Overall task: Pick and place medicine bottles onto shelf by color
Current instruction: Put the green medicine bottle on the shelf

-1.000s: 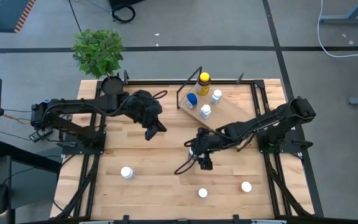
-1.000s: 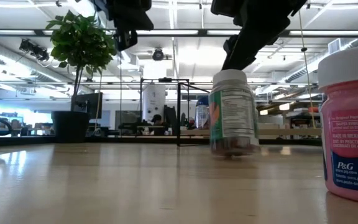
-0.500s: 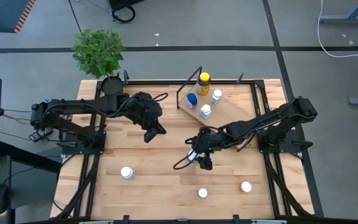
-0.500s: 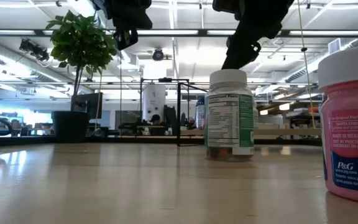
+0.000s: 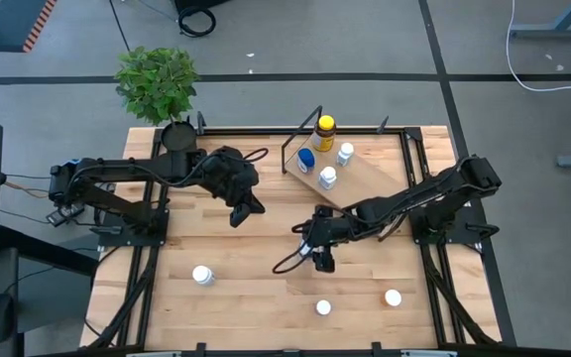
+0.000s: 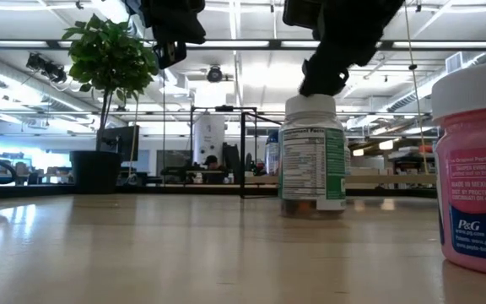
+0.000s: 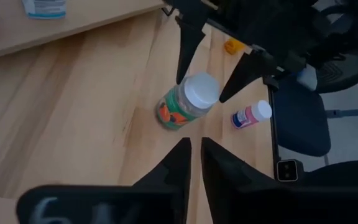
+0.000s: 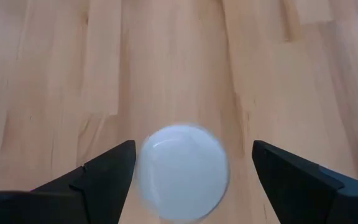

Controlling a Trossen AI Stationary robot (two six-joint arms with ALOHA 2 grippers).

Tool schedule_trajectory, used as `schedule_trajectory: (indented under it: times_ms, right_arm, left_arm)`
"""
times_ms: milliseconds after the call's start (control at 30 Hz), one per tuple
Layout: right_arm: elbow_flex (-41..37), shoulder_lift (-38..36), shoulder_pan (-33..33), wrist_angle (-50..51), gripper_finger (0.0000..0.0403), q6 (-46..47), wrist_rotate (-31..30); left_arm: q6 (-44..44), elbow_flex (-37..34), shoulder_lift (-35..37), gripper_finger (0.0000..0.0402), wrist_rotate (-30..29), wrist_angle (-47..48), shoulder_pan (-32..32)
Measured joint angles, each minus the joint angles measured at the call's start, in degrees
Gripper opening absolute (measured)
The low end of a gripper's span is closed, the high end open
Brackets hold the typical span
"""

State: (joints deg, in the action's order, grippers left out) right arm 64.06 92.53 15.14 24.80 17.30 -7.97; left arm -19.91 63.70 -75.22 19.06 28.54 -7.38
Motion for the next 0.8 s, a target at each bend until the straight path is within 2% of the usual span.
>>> schedule_trajectory:
  times_ms: [300, 533, 800]
  right_arm:
    - [-0.1, 3.3, 0.7, -1.7, 0.0329, 0.2, 2.3]
    - [-0.1, 3.1, 0.8, -0.1, 0.0327, 1.6, 2.2]
    - [0.0, 2.9, 0.8, 0.8, 0.0282, 1.7, 2.0]
  left_arm:
    - [-0.4, 0.0, 0.0, 0.0051, -0.2, 0.2, 0.0]
    - [-0.4, 0.0, 0.0, 0.0052, -0.2, 1.5, 0.0]
    - [0.0, 0.0, 0.0, 0.0055, -0.2, 1.9, 0.0]
